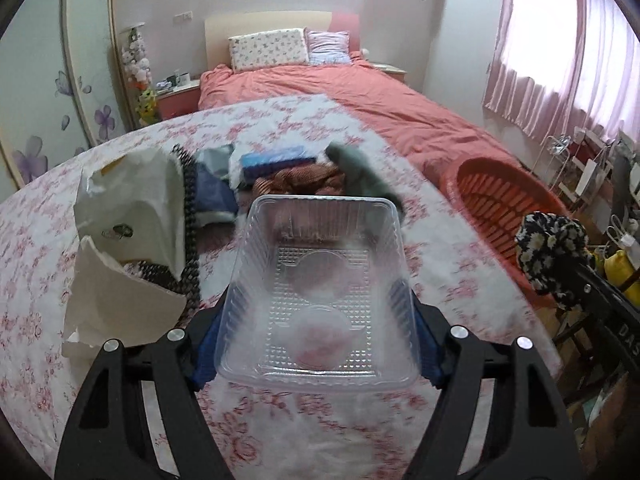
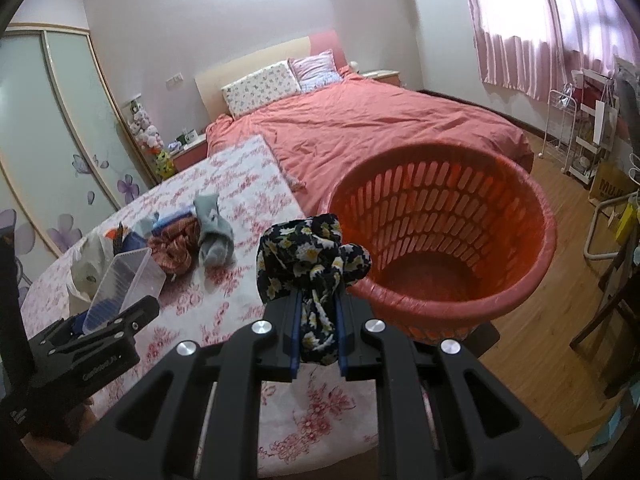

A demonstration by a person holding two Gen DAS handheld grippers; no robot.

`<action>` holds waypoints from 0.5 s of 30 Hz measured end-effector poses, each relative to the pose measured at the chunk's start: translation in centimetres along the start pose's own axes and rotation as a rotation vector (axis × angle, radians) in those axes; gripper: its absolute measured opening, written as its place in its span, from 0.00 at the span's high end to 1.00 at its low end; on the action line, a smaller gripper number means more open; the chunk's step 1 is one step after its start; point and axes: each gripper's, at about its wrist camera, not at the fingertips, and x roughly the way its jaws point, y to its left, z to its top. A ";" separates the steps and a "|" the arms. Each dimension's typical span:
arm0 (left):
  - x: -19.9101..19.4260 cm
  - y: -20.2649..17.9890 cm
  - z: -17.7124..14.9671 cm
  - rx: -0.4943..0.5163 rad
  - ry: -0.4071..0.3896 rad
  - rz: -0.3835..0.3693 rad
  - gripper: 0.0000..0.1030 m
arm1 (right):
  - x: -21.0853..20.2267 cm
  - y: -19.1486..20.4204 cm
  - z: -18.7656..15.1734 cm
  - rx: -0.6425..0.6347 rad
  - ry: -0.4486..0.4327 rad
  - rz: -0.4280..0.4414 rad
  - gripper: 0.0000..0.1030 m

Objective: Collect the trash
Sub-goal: 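Carry the floral cloth into the basket while the left gripper grasps the clear tray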

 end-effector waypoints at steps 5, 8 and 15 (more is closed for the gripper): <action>-0.3 -2.2 1.5 0.016 -0.017 -0.057 0.27 | -1.0 -2.0 1.7 0.033 -0.045 -0.021 0.86; 0.0 -4.3 2.6 0.046 -0.031 -0.100 0.27 | -1.3 -3.4 2.8 0.059 -0.067 -0.040 0.86; 1.2 -9.4 5.0 0.119 -0.051 -0.205 0.27 | -1.7 -7.3 5.7 0.118 -0.128 -0.099 0.86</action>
